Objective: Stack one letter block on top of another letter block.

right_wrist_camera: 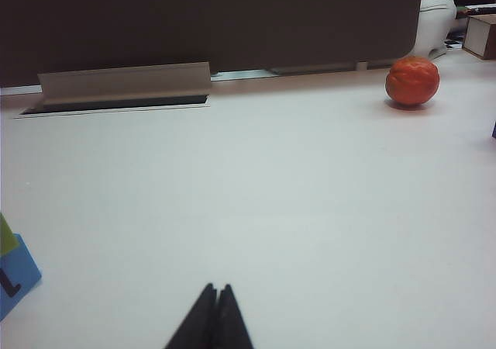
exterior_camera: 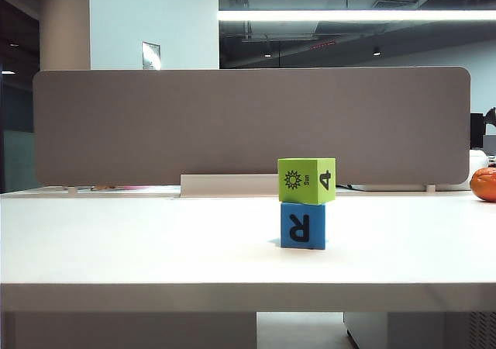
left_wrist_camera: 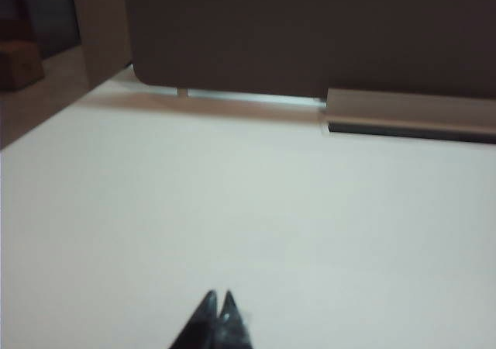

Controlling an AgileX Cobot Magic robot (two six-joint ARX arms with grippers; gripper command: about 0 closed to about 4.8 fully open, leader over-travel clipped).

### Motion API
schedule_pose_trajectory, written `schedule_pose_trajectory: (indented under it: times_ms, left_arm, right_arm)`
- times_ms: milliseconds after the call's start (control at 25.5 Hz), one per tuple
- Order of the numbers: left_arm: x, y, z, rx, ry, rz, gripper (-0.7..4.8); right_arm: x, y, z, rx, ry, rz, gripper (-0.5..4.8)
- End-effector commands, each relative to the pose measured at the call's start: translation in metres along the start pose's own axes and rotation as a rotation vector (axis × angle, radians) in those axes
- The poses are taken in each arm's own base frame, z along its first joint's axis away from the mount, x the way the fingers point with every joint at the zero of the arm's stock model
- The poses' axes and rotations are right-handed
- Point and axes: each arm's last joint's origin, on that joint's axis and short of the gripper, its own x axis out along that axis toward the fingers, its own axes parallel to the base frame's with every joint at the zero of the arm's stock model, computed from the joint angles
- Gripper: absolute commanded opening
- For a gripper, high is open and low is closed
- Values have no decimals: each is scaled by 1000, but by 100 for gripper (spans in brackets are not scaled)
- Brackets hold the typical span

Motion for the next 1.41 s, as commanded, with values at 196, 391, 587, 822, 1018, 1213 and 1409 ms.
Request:
schedule_pose_trajectory:
  times_ms: [196, 391, 587, 822, 1018, 1213, 1409]
  left_arm:
    - [-5, 1, -7, -2, -57, -2, -6]
    - [-7, 0, -16, -1, -72, -44, -6]
    - [-8, 0, -20, 2, -70, -46, -6]
    - [-8, 0, -20, 2, -70, -48, -6]
    - [-8, 0, -20, -1, -70, -48, -6]
    - [-8, 0, -20, -1, -70, -48, -6]
    - [-8, 0, -20, -1, -70, -48, -6]
  right_arm:
    - [0, 0, 0, -3, -8, -4, -1]
    - [0, 0, 0, -3, -8, -4, -1]
    - [0, 0, 0, -3, -8, -4, -1]
    - [0, 0, 0, -3, -8, -4, -1]
    - [0, 0, 0, -3, -8, -4, -1]
    - [0, 0, 0, -3, -8, -4, -1]
    - [0, 0, 0, -3, -8, -4, -1]
